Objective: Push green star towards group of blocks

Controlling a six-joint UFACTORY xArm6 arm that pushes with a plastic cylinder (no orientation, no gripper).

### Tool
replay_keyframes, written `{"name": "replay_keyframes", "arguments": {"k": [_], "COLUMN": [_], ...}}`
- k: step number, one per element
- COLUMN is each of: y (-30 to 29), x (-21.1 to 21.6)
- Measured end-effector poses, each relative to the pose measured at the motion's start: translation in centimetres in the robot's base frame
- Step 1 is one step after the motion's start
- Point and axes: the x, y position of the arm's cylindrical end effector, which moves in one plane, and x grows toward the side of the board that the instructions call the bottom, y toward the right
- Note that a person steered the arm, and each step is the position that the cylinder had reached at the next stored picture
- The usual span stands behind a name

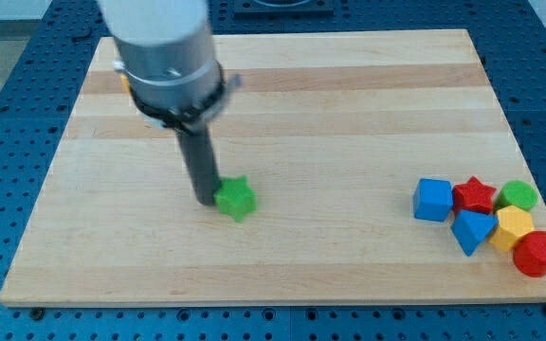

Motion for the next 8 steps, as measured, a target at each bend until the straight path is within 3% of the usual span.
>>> {"name": "replay_keyframes", "arguments": {"k": [1,2,4,5,8], "y": [5.9,9.8,1.1,0.7,6.6], "x": [4.6,6.4,5.7,2.9,2.3]}}
